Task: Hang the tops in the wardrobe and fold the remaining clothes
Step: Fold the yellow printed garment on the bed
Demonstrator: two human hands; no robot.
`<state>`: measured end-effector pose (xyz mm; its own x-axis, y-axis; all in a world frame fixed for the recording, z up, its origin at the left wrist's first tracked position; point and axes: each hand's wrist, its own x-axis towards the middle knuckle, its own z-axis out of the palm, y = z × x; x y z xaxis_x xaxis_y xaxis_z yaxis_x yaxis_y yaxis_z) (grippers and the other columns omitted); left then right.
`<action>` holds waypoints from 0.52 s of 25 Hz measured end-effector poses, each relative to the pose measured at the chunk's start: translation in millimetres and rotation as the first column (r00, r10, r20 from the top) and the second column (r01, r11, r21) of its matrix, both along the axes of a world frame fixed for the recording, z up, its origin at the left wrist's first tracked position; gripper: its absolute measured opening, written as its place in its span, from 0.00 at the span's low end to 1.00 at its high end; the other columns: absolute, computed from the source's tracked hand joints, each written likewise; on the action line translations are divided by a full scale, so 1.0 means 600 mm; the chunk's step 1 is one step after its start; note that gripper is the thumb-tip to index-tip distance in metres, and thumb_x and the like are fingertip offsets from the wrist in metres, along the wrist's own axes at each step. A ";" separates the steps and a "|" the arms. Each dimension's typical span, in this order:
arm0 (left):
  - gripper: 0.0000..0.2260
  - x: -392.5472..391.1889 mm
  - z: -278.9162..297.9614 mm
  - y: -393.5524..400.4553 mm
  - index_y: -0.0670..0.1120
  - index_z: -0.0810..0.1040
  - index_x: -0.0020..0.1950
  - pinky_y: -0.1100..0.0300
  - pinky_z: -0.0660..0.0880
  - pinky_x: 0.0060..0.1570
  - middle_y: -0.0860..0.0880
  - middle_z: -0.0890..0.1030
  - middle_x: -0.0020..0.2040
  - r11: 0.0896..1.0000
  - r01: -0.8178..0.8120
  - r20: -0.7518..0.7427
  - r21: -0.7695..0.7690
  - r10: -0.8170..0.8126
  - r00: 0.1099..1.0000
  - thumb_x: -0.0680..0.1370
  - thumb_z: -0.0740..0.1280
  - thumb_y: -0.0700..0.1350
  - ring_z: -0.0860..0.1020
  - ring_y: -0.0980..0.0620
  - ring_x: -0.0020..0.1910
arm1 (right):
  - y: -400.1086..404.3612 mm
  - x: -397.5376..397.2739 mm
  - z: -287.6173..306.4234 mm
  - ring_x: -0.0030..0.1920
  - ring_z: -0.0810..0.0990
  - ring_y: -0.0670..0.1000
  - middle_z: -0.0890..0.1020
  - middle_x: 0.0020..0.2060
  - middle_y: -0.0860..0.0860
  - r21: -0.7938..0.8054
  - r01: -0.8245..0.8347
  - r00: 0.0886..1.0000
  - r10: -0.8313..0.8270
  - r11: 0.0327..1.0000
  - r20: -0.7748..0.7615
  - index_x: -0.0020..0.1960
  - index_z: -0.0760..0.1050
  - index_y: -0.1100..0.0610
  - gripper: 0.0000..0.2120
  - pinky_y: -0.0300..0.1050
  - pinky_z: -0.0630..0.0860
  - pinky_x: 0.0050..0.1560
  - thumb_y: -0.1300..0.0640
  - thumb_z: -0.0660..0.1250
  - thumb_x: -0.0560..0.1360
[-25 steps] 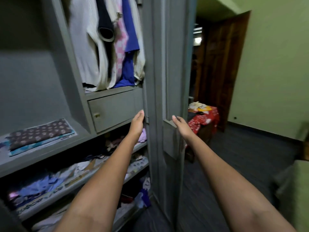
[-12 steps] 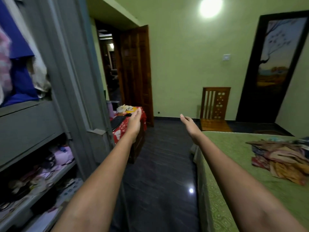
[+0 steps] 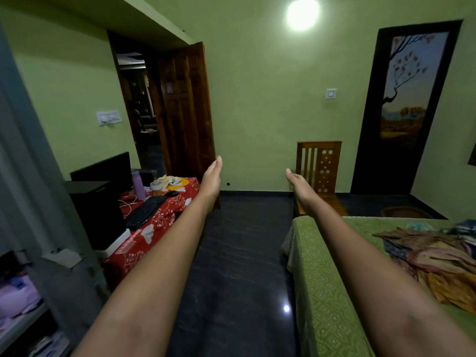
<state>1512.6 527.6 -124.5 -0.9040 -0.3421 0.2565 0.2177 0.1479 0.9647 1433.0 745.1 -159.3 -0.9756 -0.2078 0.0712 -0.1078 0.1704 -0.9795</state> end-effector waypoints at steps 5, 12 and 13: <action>0.27 -0.191 0.033 -0.013 0.44 0.58 0.77 0.52 0.56 0.74 0.48 0.61 0.76 0.999 -0.032 -0.027 0.004 0.032 0.999 0.82 0.52 0.58 0.59 0.49 0.75 | -0.016 -0.191 0.058 0.74 0.60 0.57 0.61 0.75 0.55 -0.011 -0.008 0.999 0.008 1.000 -0.035 0.77 0.54 0.56 0.36 0.57 0.58 0.73 0.35 0.54 0.77; 0.27 -0.489 -0.014 -0.048 0.46 0.57 0.77 0.51 0.55 0.75 0.49 0.60 0.77 1.000 0.018 0.008 0.012 -0.018 1.000 0.82 0.52 0.59 0.58 0.50 0.75 | -0.052 -0.467 0.011 0.74 0.60 0.59 0.60 0.75 0.55 0.046 0.026 1.000 -0.025 0.999 -0.006 0.77 0.53 0.55 0.37 0.59 0.57 0.73 0.34 0.54 0.77; 0.27 -0.541 -0.010 -0.058 0.46 0.57 0.77 0.51 0.56 0.74 0.49 0.61 0.76 1.000 0.024 0.005 0.009 -0.024 1.000 0.82 0.52 0.59 0.59 0.50 0.75 | -0.058 -0.516 0.012 0.74 0.59 0.59 0.60 0.75 0.56 0.055 0.042 0.999 -0.041 0.998 -0.010 0.77 0.53 0.55 0.37 0.58 0.57 0.73 0.34 0.54 0.77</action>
<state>1188.2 492.8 -130.5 -0.9131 -0.3228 0.2491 0.2165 0.1340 0.9670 1123.4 710.2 -152.0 -0.9828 -0.1711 0.0689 -0.1077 0.2291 -0.9674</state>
